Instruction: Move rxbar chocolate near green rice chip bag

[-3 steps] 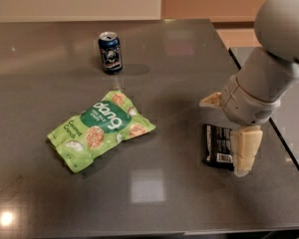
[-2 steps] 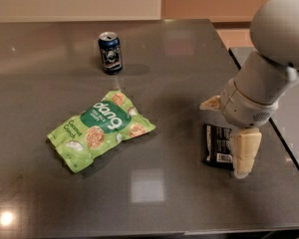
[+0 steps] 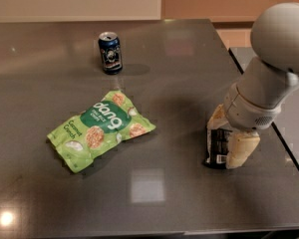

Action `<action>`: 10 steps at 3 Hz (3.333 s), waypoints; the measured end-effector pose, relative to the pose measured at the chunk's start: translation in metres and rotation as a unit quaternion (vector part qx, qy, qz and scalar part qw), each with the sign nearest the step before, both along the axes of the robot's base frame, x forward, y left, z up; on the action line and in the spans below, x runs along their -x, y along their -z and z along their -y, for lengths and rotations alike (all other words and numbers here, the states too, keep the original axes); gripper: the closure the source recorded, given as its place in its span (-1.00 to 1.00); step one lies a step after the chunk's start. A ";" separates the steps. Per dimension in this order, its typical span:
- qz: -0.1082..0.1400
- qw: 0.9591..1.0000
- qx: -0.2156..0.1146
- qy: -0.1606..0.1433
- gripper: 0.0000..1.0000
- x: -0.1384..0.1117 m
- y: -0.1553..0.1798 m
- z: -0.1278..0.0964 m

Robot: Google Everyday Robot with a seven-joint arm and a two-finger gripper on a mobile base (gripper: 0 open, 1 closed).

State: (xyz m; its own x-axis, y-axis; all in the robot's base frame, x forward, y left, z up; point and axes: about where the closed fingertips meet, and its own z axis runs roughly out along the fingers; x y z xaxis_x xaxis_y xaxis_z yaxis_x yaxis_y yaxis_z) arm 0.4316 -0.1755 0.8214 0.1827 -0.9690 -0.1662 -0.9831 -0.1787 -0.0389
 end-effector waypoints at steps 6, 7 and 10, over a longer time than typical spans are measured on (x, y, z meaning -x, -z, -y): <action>0.067 0.998 -0.012 0.017 1.00 -0.055 -0.090 -0.080; 0.069 0.997 -0.032 -0.002 1.00 -0.069 -0.095 -0.105; 0.037 0.997 -0.063 0.004 0.20 -0.081 -0.078 -0.139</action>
Offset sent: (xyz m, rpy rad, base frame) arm 0.0031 -0.0014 0.0236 -0.0047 -0.0559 -0.0529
